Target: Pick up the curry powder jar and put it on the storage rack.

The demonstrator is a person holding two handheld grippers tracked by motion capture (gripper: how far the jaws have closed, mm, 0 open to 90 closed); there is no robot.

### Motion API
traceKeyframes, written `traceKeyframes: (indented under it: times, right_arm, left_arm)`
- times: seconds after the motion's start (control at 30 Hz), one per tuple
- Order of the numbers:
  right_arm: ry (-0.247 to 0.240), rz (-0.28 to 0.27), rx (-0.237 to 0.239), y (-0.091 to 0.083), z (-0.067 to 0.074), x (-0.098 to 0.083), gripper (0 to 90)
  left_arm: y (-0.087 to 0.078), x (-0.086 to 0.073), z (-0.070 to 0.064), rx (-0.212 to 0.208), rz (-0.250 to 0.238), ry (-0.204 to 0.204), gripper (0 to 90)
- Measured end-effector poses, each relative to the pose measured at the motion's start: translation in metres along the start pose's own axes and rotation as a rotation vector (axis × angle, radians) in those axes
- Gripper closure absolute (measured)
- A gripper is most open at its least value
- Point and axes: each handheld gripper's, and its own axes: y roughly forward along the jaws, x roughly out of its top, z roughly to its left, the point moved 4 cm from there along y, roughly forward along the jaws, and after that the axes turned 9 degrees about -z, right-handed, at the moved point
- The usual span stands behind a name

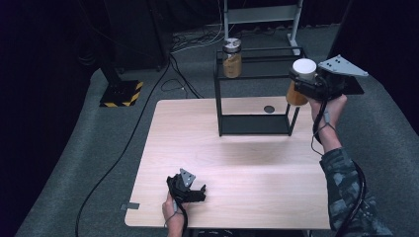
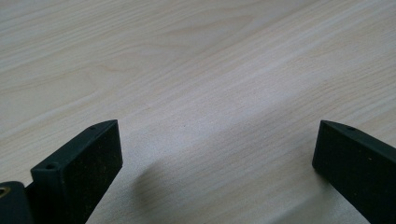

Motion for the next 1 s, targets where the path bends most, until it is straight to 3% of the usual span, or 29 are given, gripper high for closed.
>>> traceKeyframes:
  times: [1.0]
  right_arm:
    - [0.036, -0.020, -0.029, 0.030, -0.012, 0.033, 33.1]
  left_arm:
    - [-0.001, 0.000, -0.002, -0.002, -0.004, 0.016, 0.9]
